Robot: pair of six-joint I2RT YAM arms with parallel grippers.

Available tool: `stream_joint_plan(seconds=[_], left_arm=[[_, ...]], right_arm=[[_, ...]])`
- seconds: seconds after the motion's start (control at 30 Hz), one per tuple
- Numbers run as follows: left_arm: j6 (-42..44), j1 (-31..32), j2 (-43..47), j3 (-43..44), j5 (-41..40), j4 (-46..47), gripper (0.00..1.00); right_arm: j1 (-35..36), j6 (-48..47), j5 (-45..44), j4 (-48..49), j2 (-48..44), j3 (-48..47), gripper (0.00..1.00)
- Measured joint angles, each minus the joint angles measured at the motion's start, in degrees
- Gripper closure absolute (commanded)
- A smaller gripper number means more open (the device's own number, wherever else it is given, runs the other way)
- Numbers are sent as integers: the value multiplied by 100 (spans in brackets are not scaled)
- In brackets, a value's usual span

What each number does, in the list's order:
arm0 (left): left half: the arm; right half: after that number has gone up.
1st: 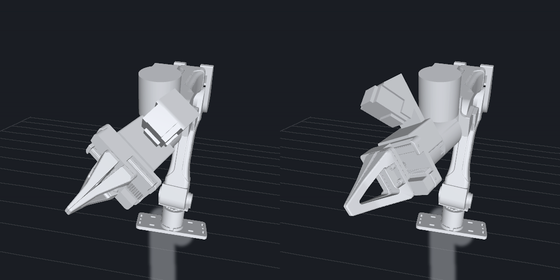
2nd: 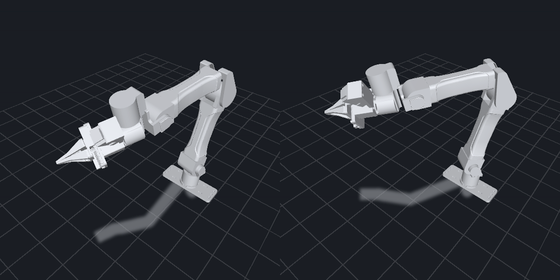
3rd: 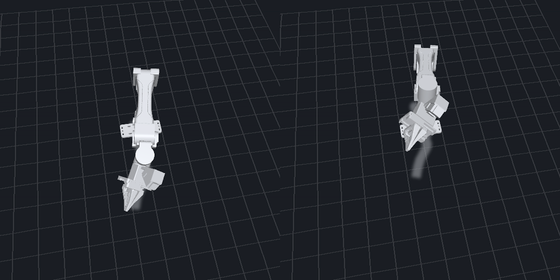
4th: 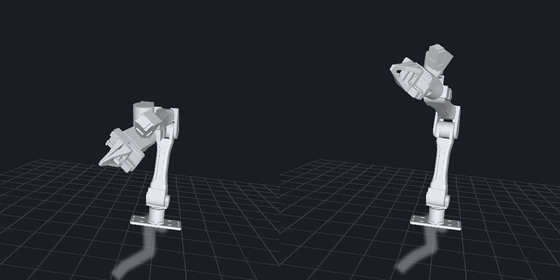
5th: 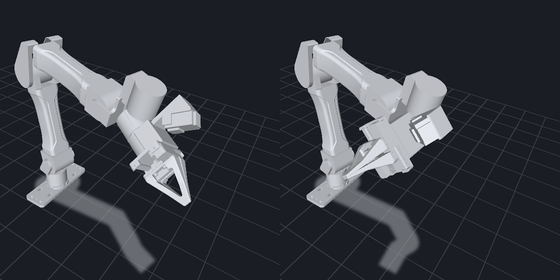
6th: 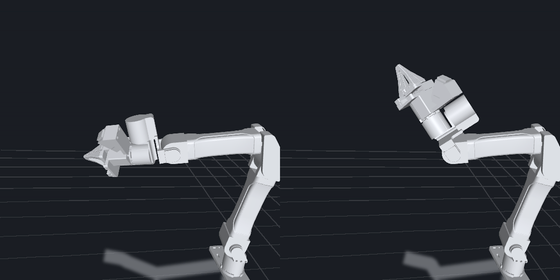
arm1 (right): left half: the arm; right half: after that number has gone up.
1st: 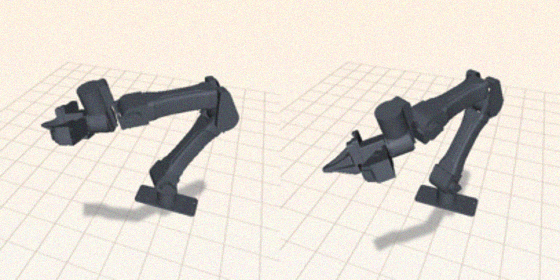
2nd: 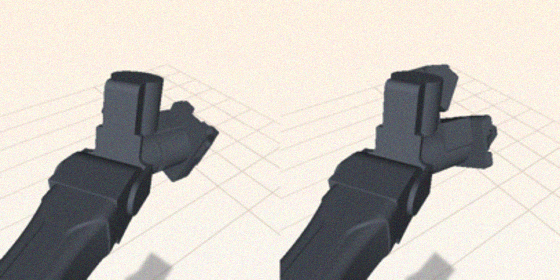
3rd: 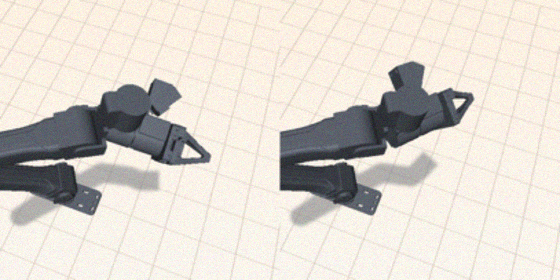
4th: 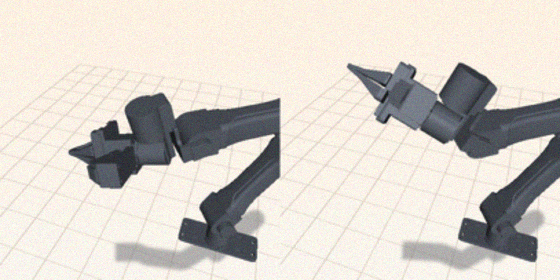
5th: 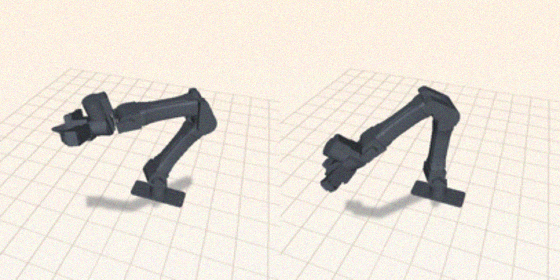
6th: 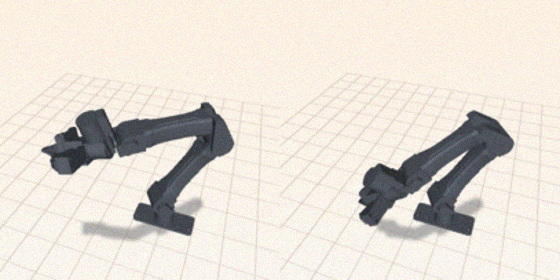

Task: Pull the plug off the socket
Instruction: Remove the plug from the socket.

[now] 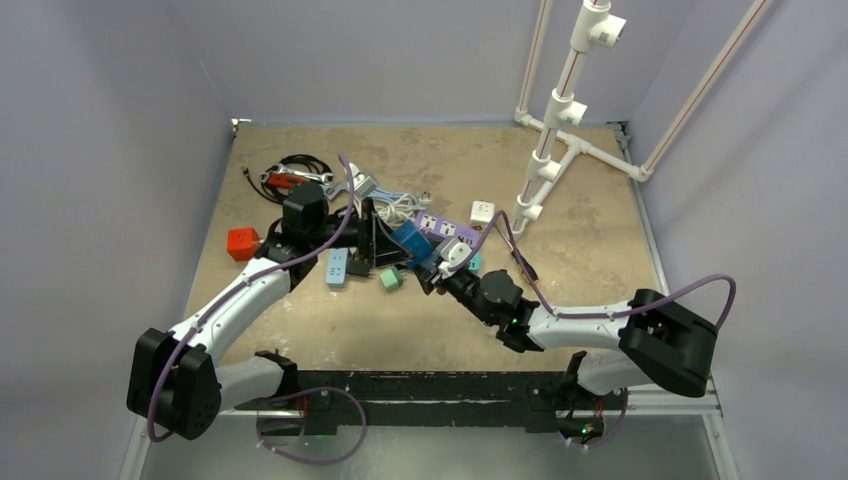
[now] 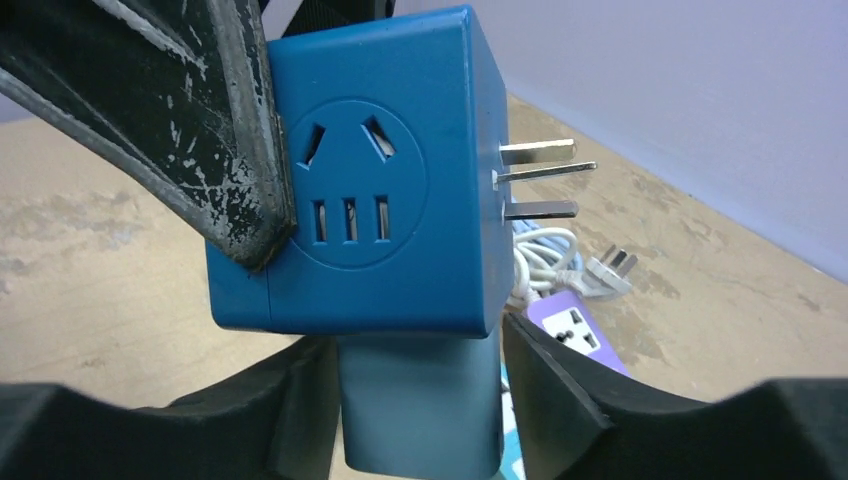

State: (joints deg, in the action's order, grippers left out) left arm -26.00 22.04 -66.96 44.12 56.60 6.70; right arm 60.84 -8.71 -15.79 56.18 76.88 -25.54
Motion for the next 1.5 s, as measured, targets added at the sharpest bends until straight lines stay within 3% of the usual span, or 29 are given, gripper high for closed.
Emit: stream_joint_plan(seconds=[0.13, 0.27, 0.5, 0.53, 0.6, 0.7, 1.1, 1.5], left_arm=[[48, 0, 0, 0, -96, -59, 100], [129, 15, 2, 0, -188, -173, 100], [149, 28, 0, 0, -280, -219, 100], [146, 28, 0, 0, -280, -216, 100], [146, 26, -20, 0, -256, -216, 100], [151, -33, -127, 17, -151, -271, 100], [127, -295, -295, 68, 348, -778, 100], [-66, -317, -74, -170, -225, -37, 100]], right_arm=[[37, -48, -66, -63, 0, -57, 60], [81, -55, -111, -175, 2, -61, 69], [284, -2, -505, -197, 7, -61, 73], [315, 2, -568, -195, 9, -61, 76], [374, -13, -688, -192, 11, -61, 91], [404, -59, -732, -232, 11, -55, 100], [402, -389, -323, -328, -129, 72, 100], [564, 525, -1401, -590, 400, -487, 100]])
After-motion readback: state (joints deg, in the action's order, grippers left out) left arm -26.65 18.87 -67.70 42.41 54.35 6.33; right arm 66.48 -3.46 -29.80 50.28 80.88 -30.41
